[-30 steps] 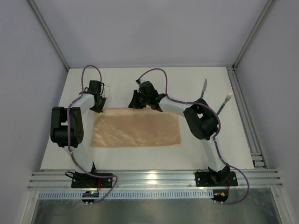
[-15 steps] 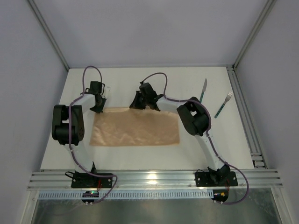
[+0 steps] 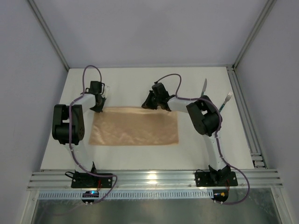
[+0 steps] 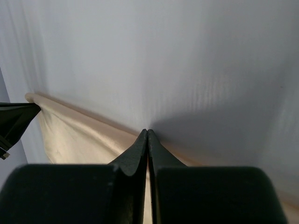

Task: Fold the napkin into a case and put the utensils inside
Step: Smooth out the rectangle-folded napkin at the center of the board.

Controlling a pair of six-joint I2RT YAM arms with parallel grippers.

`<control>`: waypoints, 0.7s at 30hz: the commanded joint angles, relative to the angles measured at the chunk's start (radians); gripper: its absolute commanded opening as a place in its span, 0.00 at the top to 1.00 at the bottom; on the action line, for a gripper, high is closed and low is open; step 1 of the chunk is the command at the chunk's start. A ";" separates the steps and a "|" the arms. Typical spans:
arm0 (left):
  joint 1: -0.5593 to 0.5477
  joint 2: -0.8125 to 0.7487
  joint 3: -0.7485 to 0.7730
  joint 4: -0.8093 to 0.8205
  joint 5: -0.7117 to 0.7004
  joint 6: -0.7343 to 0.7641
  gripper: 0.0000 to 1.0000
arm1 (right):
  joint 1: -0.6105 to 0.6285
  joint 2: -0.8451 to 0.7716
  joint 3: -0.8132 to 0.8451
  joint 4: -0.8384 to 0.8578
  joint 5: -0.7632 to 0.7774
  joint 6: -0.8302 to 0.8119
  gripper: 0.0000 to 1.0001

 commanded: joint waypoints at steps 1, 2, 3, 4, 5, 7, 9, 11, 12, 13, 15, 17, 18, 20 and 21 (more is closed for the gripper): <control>0.004 0.002 0.000 0.012 0.052 -0.018 0.86 | -0.016 -0.136 -0.040 -0.019 0.052 -0.089 0.96; 0.004 -0.006 -0.002 0.012 0.055 -0.018 0.84 | -0.016 -0.157 -0.036 -0.035 0.061 -0.120 0.96; 0.004 -0.013 -0.002 0.009 0.056 -0.019 0.84 | -0.016 -0.179 -0.031 -0.070 0.067 -0.144 0.96; 0.004 -0.030 -0.002 0.009 0.059 -0.019 0.81 | -0.019 -0.225 -0.028 -0.078 0.078 -0.167 0.96; 0.004 -0.038 -0.002 0.010 0.059 -0.021 0.80 | -0.021 -0.249 -0.031 -0.111 0.090 -0.205 0.96; 0.004 -0.061 -0.002 0.009 0.067 -0.021 0.76 | -0.047 -0.317 -0.063 -0.136 0.090 -0.242 0.96; 0.004 -0.076 -0.003 0.009 0.075 -0.019 0.74 | -0.085 -0.351 -0.083 -0.179 0.070 -0.278 0.94; 0.004 -0.101 -0.002 0.007 0.078 -0.021 0.72 | -0.110 -0.386 -0.094 -0.237 0.070 -0.365 0.86; 0.004 -0.108 -0.002 0.007 0.076 -0.021 0.72 | -0.131 -0.395 -0.096 -0.301 0.076 -0.394 0.78; 0.004 -0.116 0.000 0.006 0.070 -0.021 0.71 | -0.145 -0.403 -0.109 -0.324 0.078 -0.419 0.73; 0.004 -0.143 0.000 0.003 0.063 -0.021 0.71 | -0.177 -0.432 -0.141 -0.360 0.063 -0.463 0.61; 0.005 -0.171 0.000 -0.006 0.059 -0.018 0.70 | -0.229 -0.469 -0.212 -0.363 0.043 -0.474 0.55; 0.008 -0.179 -0.003 -0.013 0.059 -0.018 0.69 | -0.246 -0.481 -0.235 -0.352 0.038 -0.480 0.52; 0.018 -0.193 -0.008 -0.023 0.059 -0.021 0.66 | -0.286 -0.495 -0.296 -0.345 0.015 -0.489 0.51; 0.022 -0.202 -0.012 -0.022 0.058 -0.024 0.66 | -0.295 -0.495 -0.307 -0.341 0.003 -0.496 0.51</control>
